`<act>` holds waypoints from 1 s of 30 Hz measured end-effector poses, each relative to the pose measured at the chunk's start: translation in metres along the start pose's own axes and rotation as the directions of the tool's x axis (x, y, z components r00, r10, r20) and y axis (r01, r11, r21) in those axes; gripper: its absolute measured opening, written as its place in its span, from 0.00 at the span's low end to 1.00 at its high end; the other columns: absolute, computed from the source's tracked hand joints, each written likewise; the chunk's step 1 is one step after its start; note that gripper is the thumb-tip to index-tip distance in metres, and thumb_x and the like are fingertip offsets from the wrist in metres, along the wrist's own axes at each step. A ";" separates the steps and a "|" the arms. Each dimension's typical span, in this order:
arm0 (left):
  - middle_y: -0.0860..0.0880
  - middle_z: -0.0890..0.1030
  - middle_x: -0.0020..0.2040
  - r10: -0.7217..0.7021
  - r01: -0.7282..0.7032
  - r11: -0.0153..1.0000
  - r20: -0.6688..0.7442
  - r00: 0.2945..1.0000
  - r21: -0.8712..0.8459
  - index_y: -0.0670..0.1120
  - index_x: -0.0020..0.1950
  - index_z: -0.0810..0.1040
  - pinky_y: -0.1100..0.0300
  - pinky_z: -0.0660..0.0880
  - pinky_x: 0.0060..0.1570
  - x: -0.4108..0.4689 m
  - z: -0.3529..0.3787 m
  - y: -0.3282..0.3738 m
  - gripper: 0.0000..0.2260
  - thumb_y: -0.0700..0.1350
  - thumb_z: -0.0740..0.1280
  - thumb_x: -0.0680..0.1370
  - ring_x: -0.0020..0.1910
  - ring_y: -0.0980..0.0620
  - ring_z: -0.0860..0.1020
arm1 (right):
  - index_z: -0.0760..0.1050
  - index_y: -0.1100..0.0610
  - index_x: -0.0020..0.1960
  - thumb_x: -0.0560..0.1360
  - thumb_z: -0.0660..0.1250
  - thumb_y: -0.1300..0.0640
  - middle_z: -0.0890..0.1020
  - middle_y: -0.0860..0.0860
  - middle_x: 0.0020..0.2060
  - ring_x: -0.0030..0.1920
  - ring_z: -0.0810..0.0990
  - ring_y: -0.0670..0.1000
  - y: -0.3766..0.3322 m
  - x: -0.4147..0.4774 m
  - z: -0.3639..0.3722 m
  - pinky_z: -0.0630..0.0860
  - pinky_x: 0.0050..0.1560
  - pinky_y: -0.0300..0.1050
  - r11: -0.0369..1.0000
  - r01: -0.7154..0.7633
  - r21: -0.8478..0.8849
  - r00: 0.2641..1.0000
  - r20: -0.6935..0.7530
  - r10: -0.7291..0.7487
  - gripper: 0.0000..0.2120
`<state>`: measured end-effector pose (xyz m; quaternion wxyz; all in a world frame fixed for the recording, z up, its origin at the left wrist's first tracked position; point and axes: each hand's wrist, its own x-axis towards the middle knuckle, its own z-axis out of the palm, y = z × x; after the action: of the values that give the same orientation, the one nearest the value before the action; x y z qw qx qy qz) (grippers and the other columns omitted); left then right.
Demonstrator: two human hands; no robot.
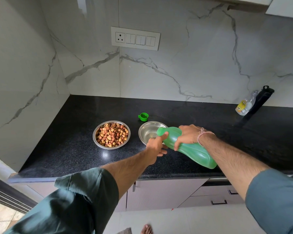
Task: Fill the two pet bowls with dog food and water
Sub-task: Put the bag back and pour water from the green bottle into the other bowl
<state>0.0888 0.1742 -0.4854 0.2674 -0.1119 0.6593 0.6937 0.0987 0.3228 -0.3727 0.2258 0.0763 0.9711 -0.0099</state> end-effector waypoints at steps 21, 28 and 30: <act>0.46 0.84 0.54 0.109 -0.111 0.991 -0.034 0.994 -0.072 0.46 0.64 0.75 0.49 0.81 0.53 0.011 0.011 0.014 0.26 0.59 0.76 0.74 0.41 0.50 0.80 | 0.66 0.44 0.68 0.54 0.79 0.33 0.78 0.49 0.58 0.54 0.80 0.55 0.024 0.010 0.028 0.80 0.56 0.55 0.963 0.038 0.266 0.984 -0.176 0.010 0.46; 0.45 0.84 0.54 0.222 -0.222 0.975 0.027 0.975 -0.006 0.45 0.64 0.75 0.52 0.79 0.48 0.025 0.009 0.056 0.19 0.48 0.76 0.76 0.42 0.49 0.80 | 0.64 0.49 0.69 0.60 0.83 0.43 0.79 0.51 0.60 0.57 0.80 0.58 0.040 0.037 0.014 0.79 0.53 0.54 0.920 0.066 0.387 0.937 -0.340 0.075 0.45; 0.44 0.84 0.55 0.255 -0.255 0.965 0.011 0.967 0.061 0.44 0.65 0.75 0.57 0.77 0.42 0.035 0.006 0.065 0.21 0.47 0.76 0.75 0.43 0.50 0.80 | 0.63 0.49 0.69 0.60 0.84 0.44 0.79 0.53 0.61 0.58 0.80 0.59 0.042 0.048 0.010 0.80 0.55 0.56 0.899 0.073 0.432 0.922 -0.374 0.105 0.46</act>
<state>0.0271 0.1882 -0.4468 0.1803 -0.0165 0.6890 0.7018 0.0670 0.3708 -0.4018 0.0062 0.1337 0.9684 -0.2103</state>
